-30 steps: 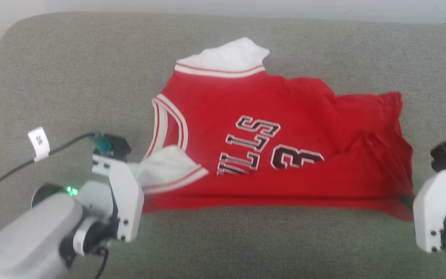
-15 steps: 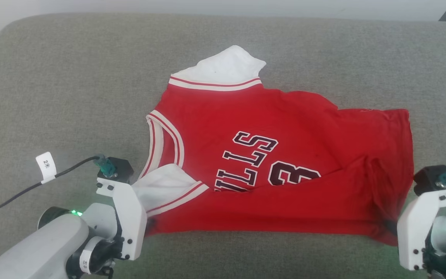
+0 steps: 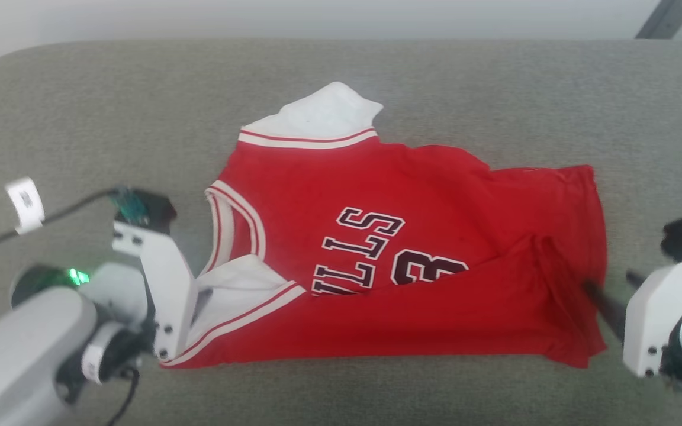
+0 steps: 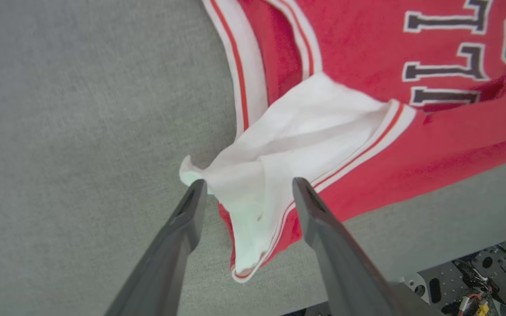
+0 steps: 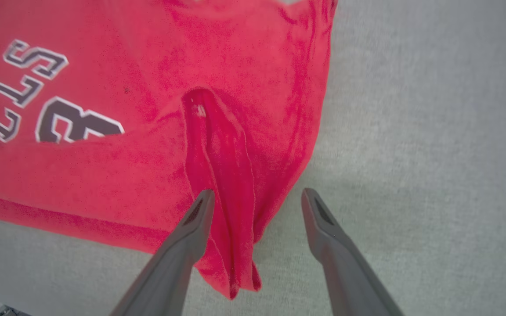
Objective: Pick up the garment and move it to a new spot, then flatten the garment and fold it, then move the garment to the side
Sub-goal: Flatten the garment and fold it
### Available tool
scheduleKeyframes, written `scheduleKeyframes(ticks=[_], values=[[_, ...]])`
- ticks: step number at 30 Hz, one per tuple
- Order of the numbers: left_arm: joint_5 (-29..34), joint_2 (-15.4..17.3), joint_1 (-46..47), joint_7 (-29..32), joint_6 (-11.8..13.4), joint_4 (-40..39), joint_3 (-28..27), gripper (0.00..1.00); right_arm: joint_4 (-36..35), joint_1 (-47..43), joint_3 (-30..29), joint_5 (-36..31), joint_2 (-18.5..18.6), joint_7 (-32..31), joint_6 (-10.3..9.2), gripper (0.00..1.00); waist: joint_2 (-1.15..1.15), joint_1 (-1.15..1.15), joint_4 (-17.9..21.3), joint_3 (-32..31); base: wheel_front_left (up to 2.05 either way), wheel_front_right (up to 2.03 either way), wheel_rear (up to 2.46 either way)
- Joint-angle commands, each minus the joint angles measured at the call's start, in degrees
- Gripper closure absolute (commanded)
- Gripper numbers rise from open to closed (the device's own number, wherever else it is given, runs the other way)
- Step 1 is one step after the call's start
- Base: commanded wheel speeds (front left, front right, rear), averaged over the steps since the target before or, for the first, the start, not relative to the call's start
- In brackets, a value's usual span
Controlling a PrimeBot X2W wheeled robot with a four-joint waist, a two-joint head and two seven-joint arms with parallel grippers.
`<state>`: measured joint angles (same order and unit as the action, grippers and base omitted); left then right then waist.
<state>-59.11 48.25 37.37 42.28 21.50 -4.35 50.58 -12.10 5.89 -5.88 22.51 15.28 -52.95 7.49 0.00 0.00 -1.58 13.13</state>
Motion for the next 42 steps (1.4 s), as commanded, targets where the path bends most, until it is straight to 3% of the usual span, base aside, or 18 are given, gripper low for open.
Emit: scheduleKeyframes(ticks=[1, 8, 18, 19, 25, 33, 42], values=[[1.1, 0.3, 1.4, 0.0, 0.4, -0.8, -0.7, 0.0, -0.7, 1.1, -0.1, -0.4, -0.3, 1.8, 0.0, 0.0, 0.0, 0.0, 0.7, -0.1, 0.0, 0.0, 0.0], [2.7, 0.1, 6.9, -2.9, -2.7, 1.5, -3.2, 0.0, -0.3, 6.7, 2.1, -2.6, -1.4, 16.6, 0.0, 0.0, 0.0, 0.0, 5.1, 0.7, 0.0, 0.0, 0.0], [4.9, -3.9, 17.7, -9.2, -11.4, 16.7, -5.9, 0.0, 5.9, 14.5, 6.5, -6.7, -6.2, 38.3, 0.01, 0.0, 0.0, 0.0, 12.7, 4.7, 0.0, 0.0, 0.0], [4.9, -3.9, 17.7, -9.2, -11.4, 16.7, -5.9, 0.0, 5.9, 14.5, 6.5, -6.7, -6.2, 38.3, 0.01, 0.0, 0.0, 0.0, 12.7, 4.7, 0.0, 0.0, 0.0], [6.3, -6.7, 24.4, -11.3, -16.9, 26.9, -5.6, 0.0, 10.4, 17.0, 9.7, -7.0, -8.6, 43.5, 0.01, 0.0, 0.0, 0.0, 15.8, 8.2, 0.0, 0.0, 0.0], [6.0, -10.6, 31.2, -11.1, -22.2, 38.8, -5.2, 0.0, 13.5, 18.8, 11.4, -6.4, -9.0, 45.7, 0.01, 0.0, 0.0, 0.0, 17.7, 12.0, 0.0, 0.0, 0.0], [5.7, -14.4, 36.7, -7.4, -24.9, 49.9, -4.1, 0.0, 14.7, 20.4, 12.6, -5.8, -8.8, 45.1, 0.01, 0.0, 0.0, 0.0, 19.0, 15.5, 0.0, 0.0, 0.0]])
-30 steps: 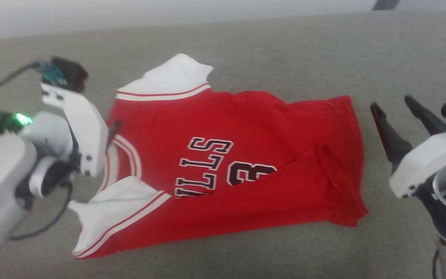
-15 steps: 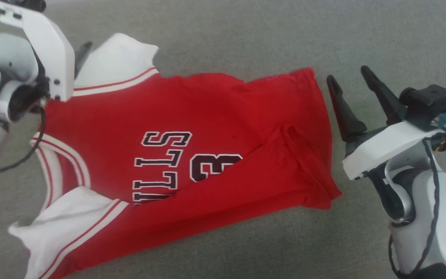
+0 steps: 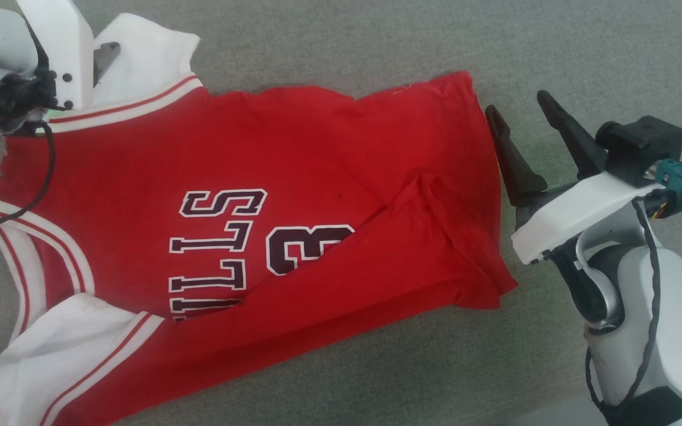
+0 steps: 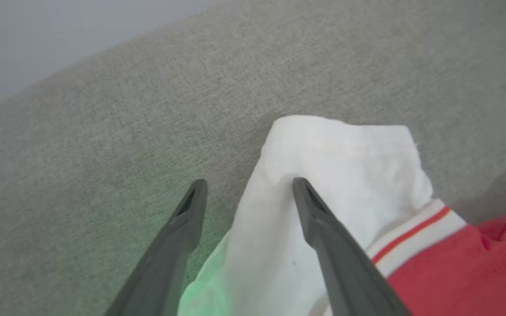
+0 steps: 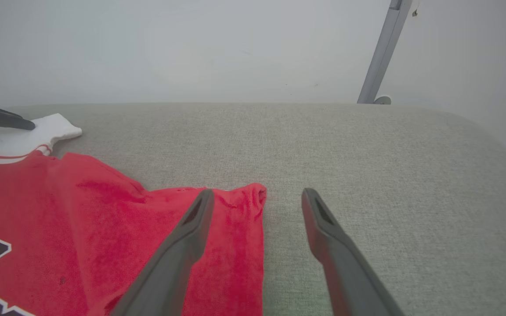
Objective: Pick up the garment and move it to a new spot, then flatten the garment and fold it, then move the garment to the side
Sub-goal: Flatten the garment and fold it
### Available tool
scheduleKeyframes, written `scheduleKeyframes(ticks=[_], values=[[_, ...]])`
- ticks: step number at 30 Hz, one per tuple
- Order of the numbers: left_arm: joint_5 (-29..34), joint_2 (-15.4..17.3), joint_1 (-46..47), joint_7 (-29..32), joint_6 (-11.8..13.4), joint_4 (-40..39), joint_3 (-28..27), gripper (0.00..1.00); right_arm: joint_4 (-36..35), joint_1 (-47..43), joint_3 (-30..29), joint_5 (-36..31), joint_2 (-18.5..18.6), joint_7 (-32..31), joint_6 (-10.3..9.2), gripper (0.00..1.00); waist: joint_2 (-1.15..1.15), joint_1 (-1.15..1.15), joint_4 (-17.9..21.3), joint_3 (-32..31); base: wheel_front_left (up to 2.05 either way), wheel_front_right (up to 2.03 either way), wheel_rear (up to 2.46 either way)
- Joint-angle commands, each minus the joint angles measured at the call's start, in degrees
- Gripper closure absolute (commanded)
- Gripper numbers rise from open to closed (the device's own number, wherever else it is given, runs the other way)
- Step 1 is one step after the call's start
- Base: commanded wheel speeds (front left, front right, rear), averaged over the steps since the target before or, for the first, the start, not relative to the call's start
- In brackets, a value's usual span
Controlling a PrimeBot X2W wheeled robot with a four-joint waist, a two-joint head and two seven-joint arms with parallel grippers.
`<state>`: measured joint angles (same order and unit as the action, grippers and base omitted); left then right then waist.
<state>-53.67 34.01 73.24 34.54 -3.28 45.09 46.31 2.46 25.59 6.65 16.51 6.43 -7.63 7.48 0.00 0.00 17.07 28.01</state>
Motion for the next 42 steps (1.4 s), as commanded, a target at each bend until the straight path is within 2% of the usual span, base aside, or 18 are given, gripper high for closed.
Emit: scheduleKeyframes(ticks=[1, 7, 9, 20, 31, 32, 33, 36, 42], values=[[0.6, -0.4, 1.4, 0.5, -0.4, 1.4, 0.6, 0.0, 0.2, 0.8, 0.2, 0.3, 0.1, -0.3, 0.02, 0.0, 0.0, 0.0, 0.5, 0.9, 0.0, 0.0, 0.0], [0.5, -3.0, 2.6, 3.6, -0.9, 7.3, 2.0, 0.0, 1.0, 1.7, 1.5, 1.2, 0.6, -2.9, 0.02, 0.0, 0.0, 0.0, 0.9, 2.7, 0.0, 0.0, 0.0], [0.0, -3.8, 2.5, 4.3, -1.5, 8.8, 2.2, 1.0, 1.4, 2.2, 2.3, 1.6, 0.9, -4.6, 0.02, 0.0, 0.0, 0.0, 1.0, 3.1, 0.0, 0.0, 0.0], [0.8, -7.5, 6.1, 1.0, -3.6, 12.9, 4.0, 1.0, 10.2, 15.6, 5.4, 5.6, 4.3, -22.8, 0.01, 0.0, 0.0, 0.0, -1.6, 4.6, 0.0, 0.0, 0.0], [0.0, -9.8, 8.5, -1.8, -4.0, 15.0, 4.9, 1.0, 21.2, 24.5, 9.3, 8.0, 5.1, -35.4, 0.02, 0.0, 0.0, 0.0, -4.1, 5.6, 0.0, 0.0, 0.0], [0.0, -10.0, 8.6, -2.2, -4.0, 15.1, 5.0, 1.0, 22.0, 24.6, 9.7, 8.4, 5.2, -36.1, 0.02, 0.29, 0.0, 0.0, -4.4, 5.5, 0.0, 0.0, 0.0], [0.0, -10.3, 8.8, -2.9, -4.0, 15.3, 5.0, 1.0, 22.5, 25.0, 9.8, 8.7, 5.3, -36.4, 0.02, 1.0, 0.0, 0.0, -4.7, 5.5, 0.0, 0.0, 0.0], [-0.3, -10.8, 9.3, -4.2, -4.0, 16.0, 5.1, 1.0, 23.3, 25.3, 10.2, 8.6, 6.2, -37.0, 0.01, 1.0, 0.0, 0.0, -5.5, 5.0, 0.0, 0.0, 0.0], [-1.3, -11.9, 10.6, -5.5, -4.1, 15.2, 5.6, 1.0, 21.9, 24.1, 8.6, 8.3, 8.1, -34.2, 0.0, 1.0, 0.0, 0.0, -7.6, 2.7, 0.0, 0.0, 0.0]])
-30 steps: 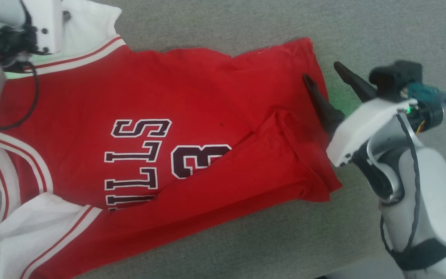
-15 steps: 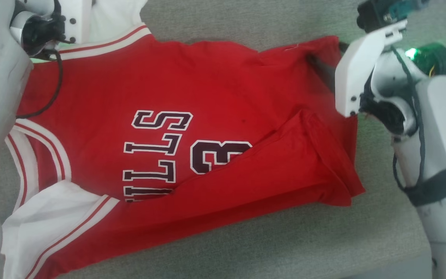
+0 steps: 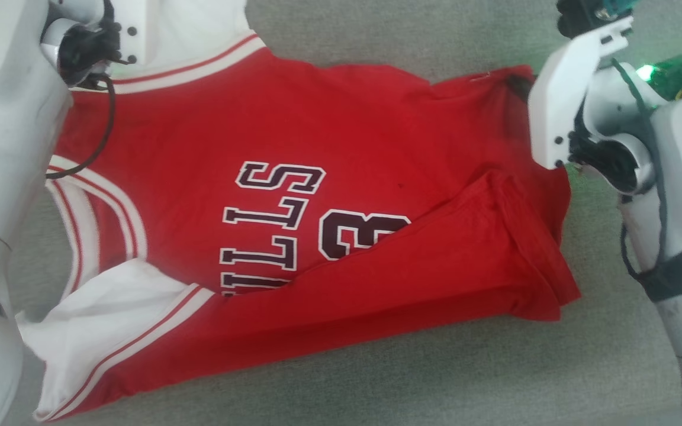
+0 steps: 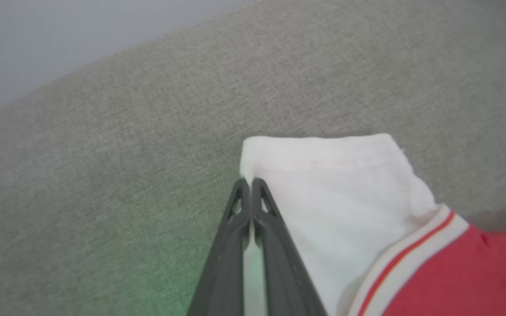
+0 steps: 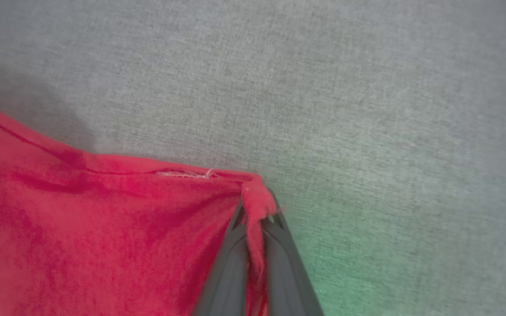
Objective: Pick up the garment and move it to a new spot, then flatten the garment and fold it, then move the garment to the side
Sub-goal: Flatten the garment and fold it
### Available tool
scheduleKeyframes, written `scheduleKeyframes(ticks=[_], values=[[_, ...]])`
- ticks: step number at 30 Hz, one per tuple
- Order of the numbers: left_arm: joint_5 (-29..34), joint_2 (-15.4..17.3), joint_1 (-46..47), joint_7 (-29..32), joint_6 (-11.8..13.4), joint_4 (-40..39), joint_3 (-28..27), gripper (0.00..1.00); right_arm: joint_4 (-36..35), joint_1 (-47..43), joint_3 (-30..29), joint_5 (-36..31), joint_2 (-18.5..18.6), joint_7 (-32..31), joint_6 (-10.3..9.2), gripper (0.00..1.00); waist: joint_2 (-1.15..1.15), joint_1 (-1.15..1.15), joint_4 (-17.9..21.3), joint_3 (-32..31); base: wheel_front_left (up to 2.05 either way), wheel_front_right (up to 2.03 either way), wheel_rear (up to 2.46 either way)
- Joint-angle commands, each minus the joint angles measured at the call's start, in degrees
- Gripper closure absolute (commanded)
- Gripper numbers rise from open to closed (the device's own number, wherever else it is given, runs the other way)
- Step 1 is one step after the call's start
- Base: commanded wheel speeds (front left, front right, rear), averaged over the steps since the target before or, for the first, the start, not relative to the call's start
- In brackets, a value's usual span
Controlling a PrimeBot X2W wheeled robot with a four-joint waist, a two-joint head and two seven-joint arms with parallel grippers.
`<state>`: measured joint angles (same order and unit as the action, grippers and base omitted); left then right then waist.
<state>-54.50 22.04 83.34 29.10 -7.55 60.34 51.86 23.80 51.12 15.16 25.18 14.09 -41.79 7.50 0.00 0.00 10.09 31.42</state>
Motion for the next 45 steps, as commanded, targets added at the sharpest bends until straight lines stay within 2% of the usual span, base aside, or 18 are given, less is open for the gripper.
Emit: scheduleKeyframes(ticks=[1, 14, 19, 22, 23, 27, 33, 38, 42, 45], values=[[-0.8, 0.1, 0.6, 0.2, 0.2, -0.5, 0.3, 1.0, 0.0, -1.6, -0.3, -0.7, 0.8, 0.5, -0.02, 1.0, 0.0, 0.0, -1.1, -1.2, 0.0, 0.0, 0.0], [-3.1, 1.4, -3.8, 3.0, 0.3, -7.7, 2.4, 1.0, -10.4, -11.3, -5.4, -0.4, 5.7, 1.9, -0.01, 1.0, 0.0, 0.0, -8.4, -9.7, 0.0, 0.0, 0.0], [-3.0, 3.9, -8.3, 3.9, 2.6, -14.8, 3.3, 1.0, -15.3, -16.8, -8.4, -0.6, 6.7, -0.1, -0.01, 1.0, 0.0, 0.0, -10.5, -12.7, 0.0, 0.0, 0.0], [-3.3, 6.2, -12.1, 4.6, 5.0, -21.3, 3.6, 1.0, -18.3, -20.4, -10.3, -0.7, 7.3, -1.8, -0.01, 1.0, 0.0, 0.0, -11.5, -14.1, 0.0, 0.0, 0.0], [-3.3, 6.2, -12.1, 4.6, 5.0, -21.3, 3.6, 1.0, -18.3, -20.4, -10.3, -0.7, 7.3, -1.8, -0.01, 1.0, 0.0, 0.0, -11.5, -14.1, 0.0, 0.0, 0.0], [-3.6, 10.5, -17.1, 5.8, 9.8, -32.2, 3.8, 1.0, -21.9, -25.0, -13.0, -1.1, 7.3, -3.7, -0.01, 1.0, 0.0, 0.0, -12.4, -15.6, 0.0, 0.0, 0.0], [-4.5, 17.4, -26.5, 7.7, 18.5, -49.9, 4.3, 1.0, -25.6, -31.6, -15.2, -1.0, 6.9, -6.3, -0.01, 1.0, 0.0, 0.0, -12.9, -17.6, 0.0, 0.0, 0.0], [-5.8, 21.3, -34.3, 7.9, 24.8, -60.7, 4.8, 1.0, -26.6, -36.0, -16.4, -0.8, 6.3, -7.5, -0.01, 1.0, 0.0, 0.0, -12.8, -18.7, 0.0, 0.0, 0.0], [-7.1, 22.9, -39.3, 7.2, 27.9, -64.9, 5.4, 1.0, -26.1, -38.4, -16.4, -0.7, 5.8, -8.0, -0.01, 1.0, 0.0, 0.0, -12.6, -19.1, 0.0, 0.0, 0.0], [-8.0, 22.8, -42.6, 6.4, 28.8, -65.6, 6.1, 1.0, -24.8, -39.5, -15.7, 0.0, 5.3, -8.2, -0.01, 1.0, 0.0, 0.0, -12.4, -19.4, 0.0, 0.0, 0.0]])
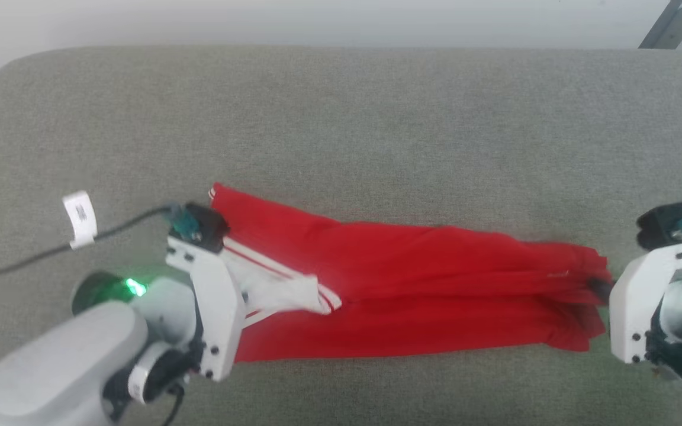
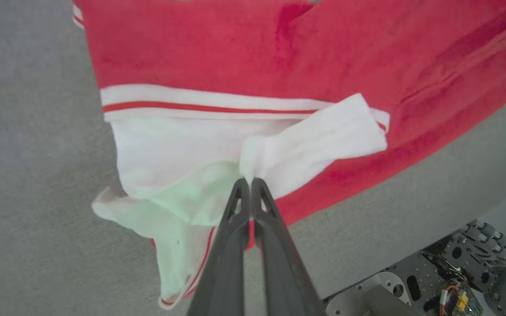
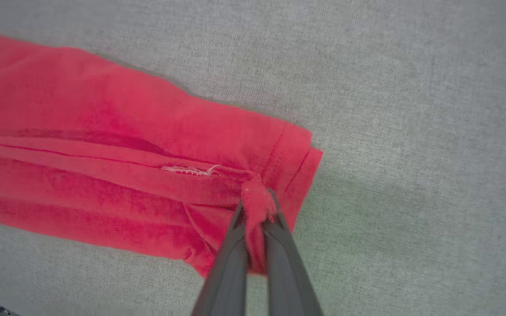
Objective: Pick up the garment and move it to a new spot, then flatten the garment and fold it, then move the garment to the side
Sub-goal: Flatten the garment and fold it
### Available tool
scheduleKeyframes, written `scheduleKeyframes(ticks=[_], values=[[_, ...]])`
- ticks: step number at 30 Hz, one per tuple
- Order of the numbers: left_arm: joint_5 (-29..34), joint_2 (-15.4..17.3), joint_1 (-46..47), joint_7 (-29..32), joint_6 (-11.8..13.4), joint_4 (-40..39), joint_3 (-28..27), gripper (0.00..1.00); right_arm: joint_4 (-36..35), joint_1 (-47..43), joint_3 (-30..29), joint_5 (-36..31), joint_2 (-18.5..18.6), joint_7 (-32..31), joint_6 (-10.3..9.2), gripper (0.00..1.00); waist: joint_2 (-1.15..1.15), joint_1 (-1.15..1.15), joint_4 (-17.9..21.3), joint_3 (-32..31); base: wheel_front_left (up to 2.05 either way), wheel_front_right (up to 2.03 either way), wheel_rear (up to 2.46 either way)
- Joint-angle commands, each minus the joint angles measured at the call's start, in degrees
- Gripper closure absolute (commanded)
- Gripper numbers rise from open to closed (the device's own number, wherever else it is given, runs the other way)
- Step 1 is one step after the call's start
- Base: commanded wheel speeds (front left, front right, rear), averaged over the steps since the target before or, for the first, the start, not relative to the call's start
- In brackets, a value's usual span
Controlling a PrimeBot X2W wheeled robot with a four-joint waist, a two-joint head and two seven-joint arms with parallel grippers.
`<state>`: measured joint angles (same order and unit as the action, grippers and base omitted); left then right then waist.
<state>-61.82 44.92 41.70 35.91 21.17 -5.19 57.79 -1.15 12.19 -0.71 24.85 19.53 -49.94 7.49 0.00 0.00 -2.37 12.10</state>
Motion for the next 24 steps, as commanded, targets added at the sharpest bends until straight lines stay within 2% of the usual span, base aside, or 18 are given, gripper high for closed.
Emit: scheduleKeyframes(ticks=[1, 5, 6, 7, 8, 9, 10, 11, 12, 18, 24], values=[[-1.2, -0.4, -1.8, -0.8, 0.0, 0.1, 0.3, 1.0, 0.6, -0.6, 0.3, 0.3, -0.2, 0.2, 0.0, 1.0, 0.0, 0.0, 0.1, -0.2, 0.0, 0.0, 0.0], [-2.5, -2.0, -5.0, -3.0, -1.0, 3.2, 0.5, 1.0, 3.1, -0.4, 1.1, 0.6, -0.7, 0.8, 0.0, 1.0, 0.0, 0.0, 0.2, -0.7, 0.0, 0.0, 0.0], [-2.7, -2.4, -5.5, -3.7, -1.5, 4.2, 0.5, 0.89, 3.8, -0.2, 1.3, 0.7, -0.9, 1.0, 0.0, 1.0, 0.0, 0.0, 0.2, -1.0, 0.0, 0.0, 0.0], [-3.0, -2.8, -5.9, -4.6, -1.9, 5.3, 0.3, 0.69, 4.3, 0.1, 1.6, 0.6, -0.8, 1.3, 0.0, 1.0, 0.0, 0.0, 0.2, -1.1, 0.0, 0.0, 0.0], [-3.2, -3.2, -6.3, -5.1, -2.4, 6.3, 0.3, 0.65, 4.7, 0.4, 1.9, 0.4, -0.6, 1.6, 0.0, 0.81, 0.0, 0.0, 0.2, -1.3, 0.0, 0.0, 0.0], [-3.7, -3.6, -6.8, -5.5, -2.9, 7.4, 0.2, 0.6, 5.1, 0.8, 2.1, 0.5, -0.6, 2.0, 0.0, 0.47, 0.0, 0.0, 0.2, -1.6, 0.0, 0.0, 0.0], [-3.6, -3.8, -6.9, -6.3, -3.4, 8.4, 0.1, 0.51, 5.3, 1.1, 2.5, 0.5, -0.5, 2.3, 0.0, 0.0, 0.0, 0.0, 0.2, -1.9, 0.0, 0.0, 0.0], [-3.4, -4.0, -6.8, -7.1, -3.7, 9.3, -0.1, 0.21, 5.7, 1.2, 2.7, 0.5, -0.4, 2.4, 0.0, 0.0, 0.0, 0.0, 0.3, -2.2, 0.0, 0.0, 0.0], [-3.6, -4.3, -7.1, -7.7, -4.1, 10.1, -0.3, 0.0, 6.0, 1.2, 2.9, 0.6, -0.3, 2.5, 0.0, 0.0, 0.0, 0.0, 0.3, -2.5, 0.0, 0.0, 0.0], [-3.2, -4.1, -8.7, -12.0, -5.7, 12.0, -1.2, 0.0, 6.3, 2.0, 2.6, 1.8, 0.4, 1.5, 0.0, 0.0, 0.0, 0.0, 0.3, -4.3, 0.0, 0.0, 0.0], [-1.2, -3.2, -9.7, -18.2, -5.3, 11.5, -2.9, 0.0, 7.0, 2.4, 0.3, 2.1, 0.7, -0.4, 0.0, 0.0, 0.0, 0.0, -0.3, -4.8, 0.0, 0.0, 0.0]])
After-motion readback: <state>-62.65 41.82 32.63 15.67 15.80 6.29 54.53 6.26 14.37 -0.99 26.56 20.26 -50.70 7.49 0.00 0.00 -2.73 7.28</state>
